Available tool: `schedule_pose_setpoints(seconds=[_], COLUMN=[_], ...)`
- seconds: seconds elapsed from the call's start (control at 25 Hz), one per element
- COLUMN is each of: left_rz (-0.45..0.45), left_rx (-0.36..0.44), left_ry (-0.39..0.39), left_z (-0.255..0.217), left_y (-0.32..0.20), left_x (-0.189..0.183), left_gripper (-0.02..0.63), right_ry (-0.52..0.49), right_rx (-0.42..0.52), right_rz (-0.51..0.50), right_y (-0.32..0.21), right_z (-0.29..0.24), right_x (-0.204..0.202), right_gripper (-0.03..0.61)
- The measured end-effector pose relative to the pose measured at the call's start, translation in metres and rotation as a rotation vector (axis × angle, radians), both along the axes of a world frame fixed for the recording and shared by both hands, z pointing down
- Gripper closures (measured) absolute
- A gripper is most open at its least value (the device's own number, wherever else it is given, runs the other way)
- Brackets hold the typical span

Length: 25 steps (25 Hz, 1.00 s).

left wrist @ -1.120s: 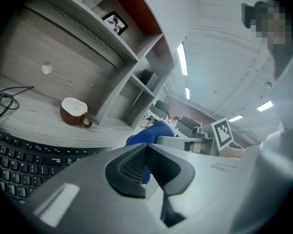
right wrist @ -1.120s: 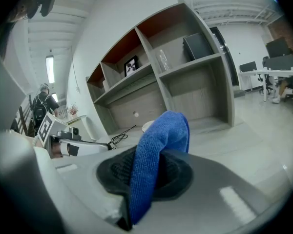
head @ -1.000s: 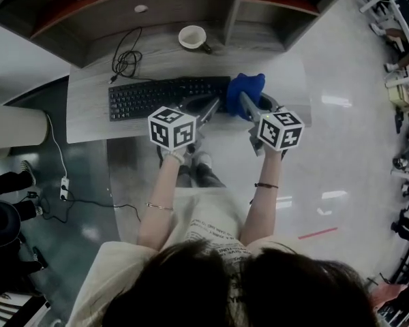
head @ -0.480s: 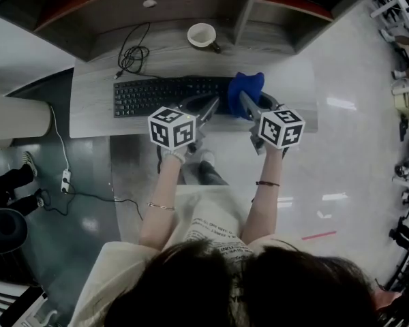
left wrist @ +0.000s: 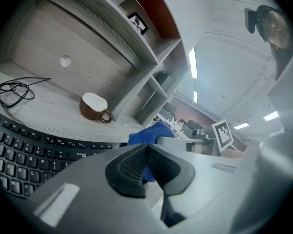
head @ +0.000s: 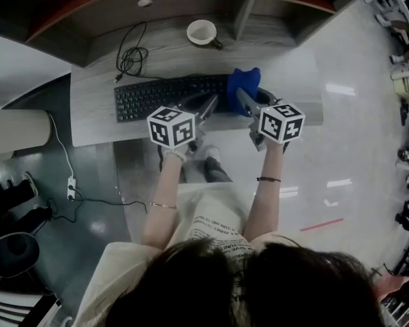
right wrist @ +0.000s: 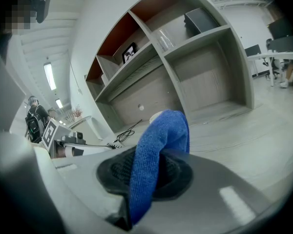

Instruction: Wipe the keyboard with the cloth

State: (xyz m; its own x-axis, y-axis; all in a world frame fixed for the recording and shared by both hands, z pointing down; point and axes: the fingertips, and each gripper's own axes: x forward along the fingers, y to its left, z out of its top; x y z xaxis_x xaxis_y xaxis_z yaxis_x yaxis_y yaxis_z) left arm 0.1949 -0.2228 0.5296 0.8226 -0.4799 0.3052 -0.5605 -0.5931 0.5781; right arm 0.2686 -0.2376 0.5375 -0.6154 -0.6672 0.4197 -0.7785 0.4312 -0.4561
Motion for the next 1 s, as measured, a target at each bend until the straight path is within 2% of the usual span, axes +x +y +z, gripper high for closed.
schedule_pose_setpoints(seconds=[0.32,1.0], left_rz=[0.013,-0.018], left_rx=[-0.013,-0.017], left_ry=[0.012,0.021], left_z=[0.002,0.002], left_y=[-0.003,0.002], left_x=[-0.014,-0.054], left_gripper=[0.612,0.612], right_ry=[0.011,-0.01], right_rx=[-0.017,-0.019], right_rz=[0.017,-0.002], right_y=[-0.001,0.002], right_z=[0.004,0.002], right_x=[-0.015,-0.055], right_gripper=[0.52,0.52])
